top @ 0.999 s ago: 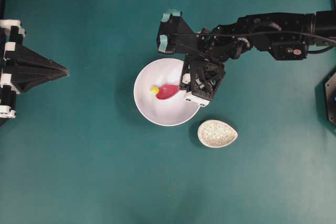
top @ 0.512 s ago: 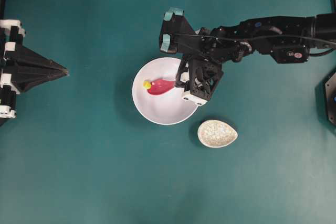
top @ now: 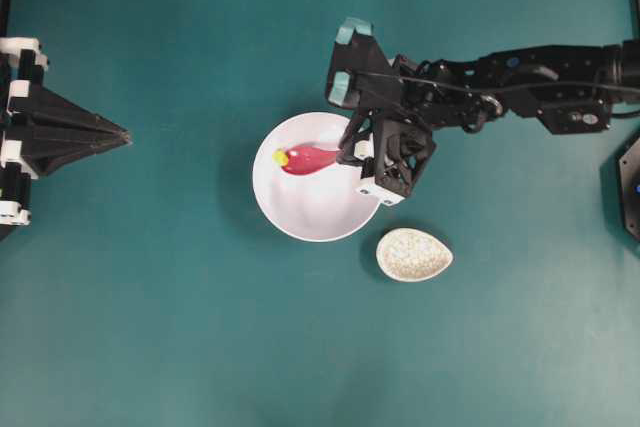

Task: Scoop the yellow hexagonal prism block from the bowl with a spoon using the right arm.

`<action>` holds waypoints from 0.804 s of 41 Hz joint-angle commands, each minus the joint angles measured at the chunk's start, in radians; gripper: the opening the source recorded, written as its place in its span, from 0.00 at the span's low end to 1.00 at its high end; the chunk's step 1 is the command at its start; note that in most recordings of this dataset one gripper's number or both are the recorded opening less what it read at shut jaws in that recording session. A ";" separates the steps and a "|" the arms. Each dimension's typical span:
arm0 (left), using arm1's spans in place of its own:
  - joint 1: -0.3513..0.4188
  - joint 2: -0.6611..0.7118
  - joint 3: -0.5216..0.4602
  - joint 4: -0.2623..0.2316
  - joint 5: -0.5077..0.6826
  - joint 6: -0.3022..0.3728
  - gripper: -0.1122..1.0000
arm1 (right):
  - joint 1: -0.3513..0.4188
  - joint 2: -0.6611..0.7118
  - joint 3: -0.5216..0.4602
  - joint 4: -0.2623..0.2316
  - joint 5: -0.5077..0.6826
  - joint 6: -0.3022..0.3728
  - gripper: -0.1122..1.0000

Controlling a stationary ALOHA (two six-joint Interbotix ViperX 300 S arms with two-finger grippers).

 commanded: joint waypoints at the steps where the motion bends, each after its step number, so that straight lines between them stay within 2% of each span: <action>1: 0.000 0.008 -0.018 0.003 -0.005 0.000 0.11 | 0.011 -0.043 0.005 0.000 -0.044 0.003 0.32; 8: 0.000 0.008 -0.018 0.003 -0.005 0.000 0.11 | 0.031 -0.057 0.029 0.000 -0.103 0.005 0.32; 21: 0.002 0.008 -0.018 0.003 -0.005 0.000 0.11 | 0.051 -0.098 0.067 0.002 -0.120 0.014 0.32; 33: 0.002 0.008 -0.018 0.003 -0.006 0.000 0.11 | 0.046 -0.235 0.071 -0.005 -0.098 -0.002 0.32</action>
